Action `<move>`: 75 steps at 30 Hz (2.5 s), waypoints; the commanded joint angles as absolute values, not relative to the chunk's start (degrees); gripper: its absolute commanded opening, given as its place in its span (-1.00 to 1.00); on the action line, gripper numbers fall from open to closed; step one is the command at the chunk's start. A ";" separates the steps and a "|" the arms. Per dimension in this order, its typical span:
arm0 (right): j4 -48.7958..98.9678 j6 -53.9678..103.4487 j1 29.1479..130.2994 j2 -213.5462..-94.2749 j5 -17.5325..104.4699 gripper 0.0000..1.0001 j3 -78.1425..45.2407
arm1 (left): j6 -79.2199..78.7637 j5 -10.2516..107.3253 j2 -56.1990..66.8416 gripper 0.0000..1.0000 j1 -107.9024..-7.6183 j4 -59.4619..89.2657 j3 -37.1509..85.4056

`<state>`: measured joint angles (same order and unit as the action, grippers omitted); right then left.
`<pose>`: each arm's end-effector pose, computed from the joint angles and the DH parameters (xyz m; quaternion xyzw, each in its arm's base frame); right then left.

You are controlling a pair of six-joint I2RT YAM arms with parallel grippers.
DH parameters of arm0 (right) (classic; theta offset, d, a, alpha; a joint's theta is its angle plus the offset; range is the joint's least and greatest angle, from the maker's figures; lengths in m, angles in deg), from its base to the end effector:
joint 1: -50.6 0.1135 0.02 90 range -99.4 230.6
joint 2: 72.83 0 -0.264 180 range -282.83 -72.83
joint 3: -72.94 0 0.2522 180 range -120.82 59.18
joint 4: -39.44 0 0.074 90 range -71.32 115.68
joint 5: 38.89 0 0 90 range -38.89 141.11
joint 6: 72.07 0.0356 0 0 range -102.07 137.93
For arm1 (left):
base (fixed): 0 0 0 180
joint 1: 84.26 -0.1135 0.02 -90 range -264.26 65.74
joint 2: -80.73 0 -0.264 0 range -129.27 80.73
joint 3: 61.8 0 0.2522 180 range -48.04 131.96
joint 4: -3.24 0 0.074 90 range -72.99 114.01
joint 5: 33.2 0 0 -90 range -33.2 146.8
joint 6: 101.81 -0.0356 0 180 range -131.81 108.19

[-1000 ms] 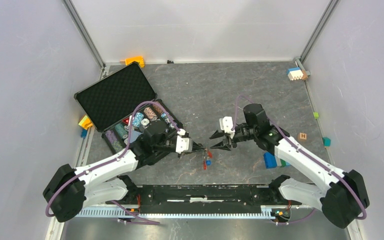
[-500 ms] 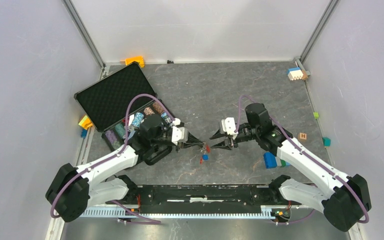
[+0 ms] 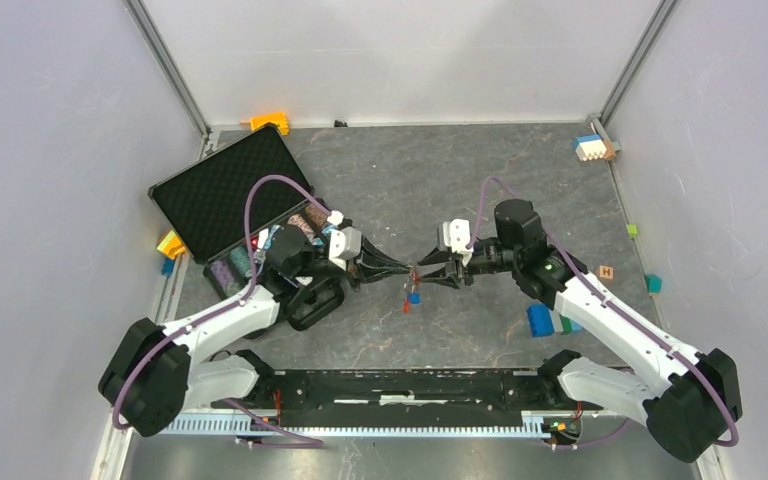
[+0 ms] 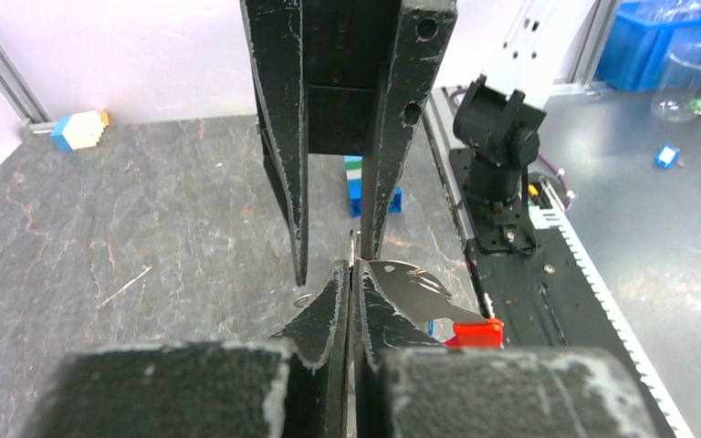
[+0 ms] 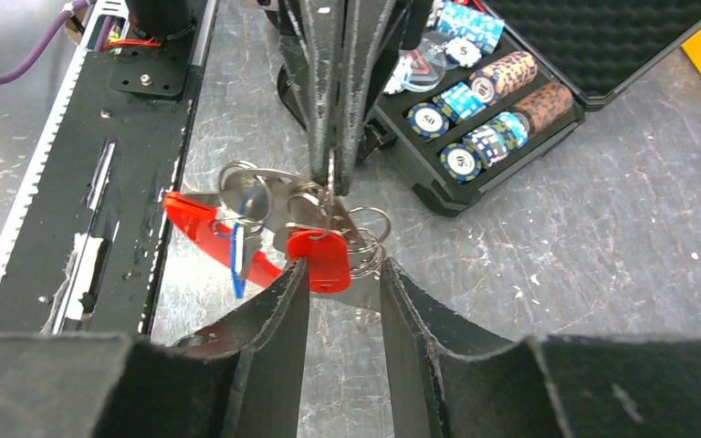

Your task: Put the keys on the keyring

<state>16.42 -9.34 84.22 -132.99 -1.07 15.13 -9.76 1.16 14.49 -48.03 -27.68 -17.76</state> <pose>0.1736 0.1492 0.2911 -0.5873 0.5352 0.3977 0.4588 0.1763 -0.1656 0.2741 0.5078 0.4465 -0.5072 0.5344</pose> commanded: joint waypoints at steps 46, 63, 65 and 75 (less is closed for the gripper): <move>20.67 -3.61 84.07 -135.60 -8.21 -0.66 10.91 | 3.68 5.92 9.75 -0.96 -48.58 -52.73 -24.40; 21.26 -3.47 84.01 -135.50 -6.88 -1.00 11.91 | 3.43 5.51 9.43 -0.96 -48.61 -53.23 -24.49; 20.49 -4.20 84.08 -135.32 -6.24 -1.00 11.51 | 2.60 5.12 9.23 -0.96 -48.60 -53.08 -24.59; 10.89 -10.14 84.26 -136.11 -1.57 -1.00 7.66 | -9.16 2.62 10.78 -0.95 -48.49 -40.14 -22.94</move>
